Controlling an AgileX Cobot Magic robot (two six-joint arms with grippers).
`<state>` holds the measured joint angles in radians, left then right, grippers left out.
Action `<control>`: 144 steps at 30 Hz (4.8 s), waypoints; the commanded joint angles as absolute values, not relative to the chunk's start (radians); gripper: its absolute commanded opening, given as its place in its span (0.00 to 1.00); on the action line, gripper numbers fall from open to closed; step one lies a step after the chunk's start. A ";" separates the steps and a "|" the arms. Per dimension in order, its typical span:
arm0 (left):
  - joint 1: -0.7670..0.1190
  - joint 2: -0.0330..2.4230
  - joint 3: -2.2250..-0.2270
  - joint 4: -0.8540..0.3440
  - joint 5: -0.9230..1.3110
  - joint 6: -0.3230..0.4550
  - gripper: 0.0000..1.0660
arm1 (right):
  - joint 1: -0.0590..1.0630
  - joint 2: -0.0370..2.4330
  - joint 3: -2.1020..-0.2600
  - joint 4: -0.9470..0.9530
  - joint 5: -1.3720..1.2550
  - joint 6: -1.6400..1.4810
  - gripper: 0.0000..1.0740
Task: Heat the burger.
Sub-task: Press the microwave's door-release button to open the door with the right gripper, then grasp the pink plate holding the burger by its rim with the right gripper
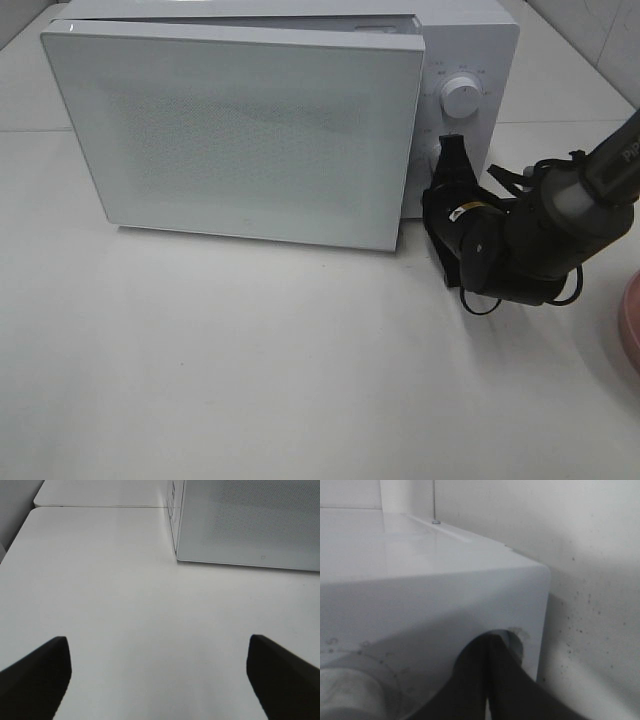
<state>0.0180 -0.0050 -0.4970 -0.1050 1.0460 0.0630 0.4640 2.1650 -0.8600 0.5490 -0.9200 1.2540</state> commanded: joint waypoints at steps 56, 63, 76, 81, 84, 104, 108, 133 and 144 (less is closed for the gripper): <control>0.018 -0.031 -0.495 -0.106 1.037 0.062 0.82 | 0.469 1.899 -0.818 0.334 -0.439 1.091 0.00; 0.018 -0.031 -0.495 -0.106 1.037 0.062 0.82 | 0.469 1.781 -0.818 0.335 -0.256 0.866 0.00; 0.018 -0.031 -0.495 -0.106 1.037 0.062 0.82 | 0.468 1.653 -0.821 0.332 0.034 0.461 0.01; 0.018 -0.031 -0.495 -0.106 1.037 0.062 0.82 | 0.468 1.610 -0.821 0.331 0.169 0.312 0.02; 0.018 -0.031 -0.495 -0.106 1.037 0.062 0.82 | 0.468 1.590 -0.821 0.330 0.229 0.252 0.02; 0.018 -0.031 -0.495 -0.106 1.037 0.062 0.82 | 0.467 1.561 -0.948 -0.009 0.826 0.217 0.08; 0.018 -0.031 -0.495 -0.106 1.037 0.062 0.82 | 0.467 1.561 -0.977 -0.038 0.914 0.217 0.10; 0.018 -0.031 -0.495 -0.106 1.037 0.062 0.82 | 0.309 1.403 -0.984 -0.185 1.019 0.202 0.58; 0.018 -0.031 -0.495 -0.106 1.037 0.062 0.82 | 0.279 1.395 -0.983 -0.210 1.018 0.145 0.93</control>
<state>0.0180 -0.0050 -0.4970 -0.1050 1.0460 0.0630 0.2830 1.4020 -0.9780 -0.2040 1.0140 0.1570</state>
